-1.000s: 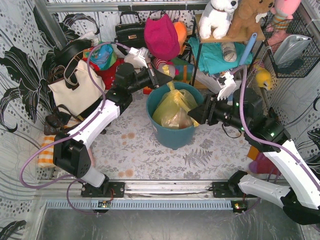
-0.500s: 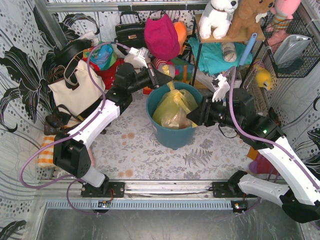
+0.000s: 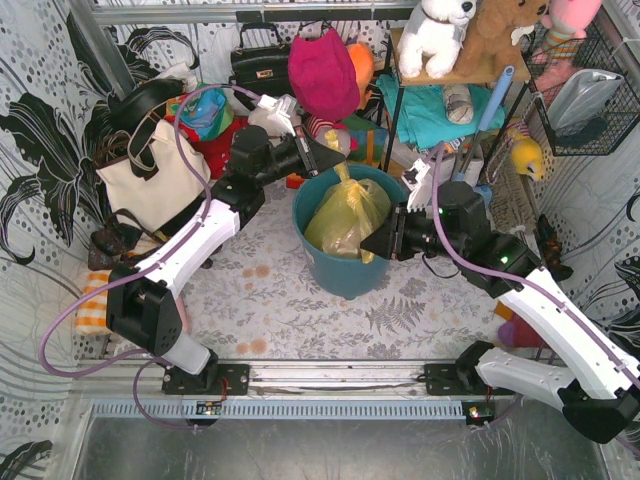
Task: Tie the trash bag
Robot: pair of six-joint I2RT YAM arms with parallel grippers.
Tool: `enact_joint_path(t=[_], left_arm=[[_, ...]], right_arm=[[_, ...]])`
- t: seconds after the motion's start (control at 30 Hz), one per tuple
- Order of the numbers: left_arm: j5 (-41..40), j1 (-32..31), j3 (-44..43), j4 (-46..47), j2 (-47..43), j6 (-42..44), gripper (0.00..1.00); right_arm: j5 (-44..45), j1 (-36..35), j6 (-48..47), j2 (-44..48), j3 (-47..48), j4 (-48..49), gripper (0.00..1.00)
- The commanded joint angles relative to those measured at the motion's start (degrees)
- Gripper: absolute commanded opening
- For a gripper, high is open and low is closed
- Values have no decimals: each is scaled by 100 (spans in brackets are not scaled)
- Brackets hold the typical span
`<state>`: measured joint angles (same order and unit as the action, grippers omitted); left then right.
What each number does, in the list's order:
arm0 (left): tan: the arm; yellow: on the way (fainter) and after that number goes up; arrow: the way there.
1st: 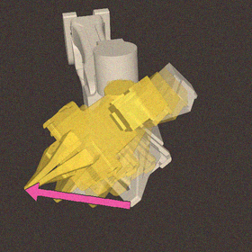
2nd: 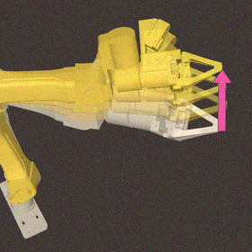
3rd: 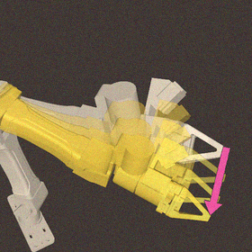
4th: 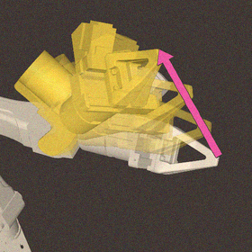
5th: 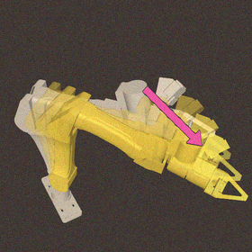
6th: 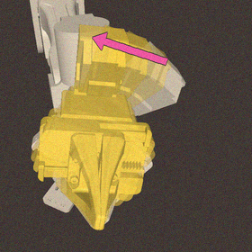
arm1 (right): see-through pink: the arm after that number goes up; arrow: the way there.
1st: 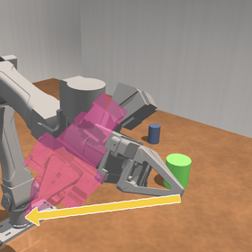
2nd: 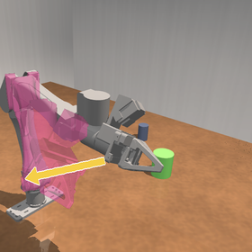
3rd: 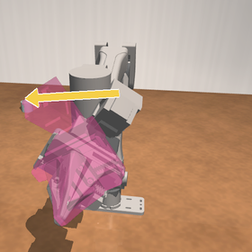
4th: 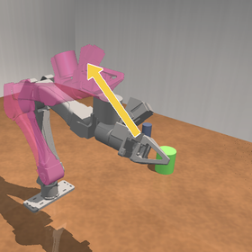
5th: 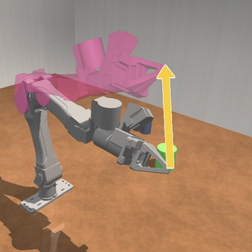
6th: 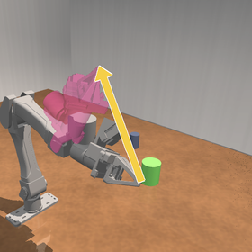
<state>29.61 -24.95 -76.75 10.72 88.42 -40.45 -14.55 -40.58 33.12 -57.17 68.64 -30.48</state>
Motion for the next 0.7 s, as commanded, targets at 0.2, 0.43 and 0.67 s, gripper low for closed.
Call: enact_joint_path(t=[0.2, 0.43, 0.67], left_arm=[[80, 37, -33, 367, -111, -16, 0], [100, 35, -42, 325, -132, 28, 0], [100, 34, -24, 363, -115, 6, 0]], right_arm=[[-222, -27, 626, 300, -795, 1699, 0], [-17, -25, 547, 614, -804, 1632, 11], [-115, -25, 600, 627, -791, 1606, 0]])
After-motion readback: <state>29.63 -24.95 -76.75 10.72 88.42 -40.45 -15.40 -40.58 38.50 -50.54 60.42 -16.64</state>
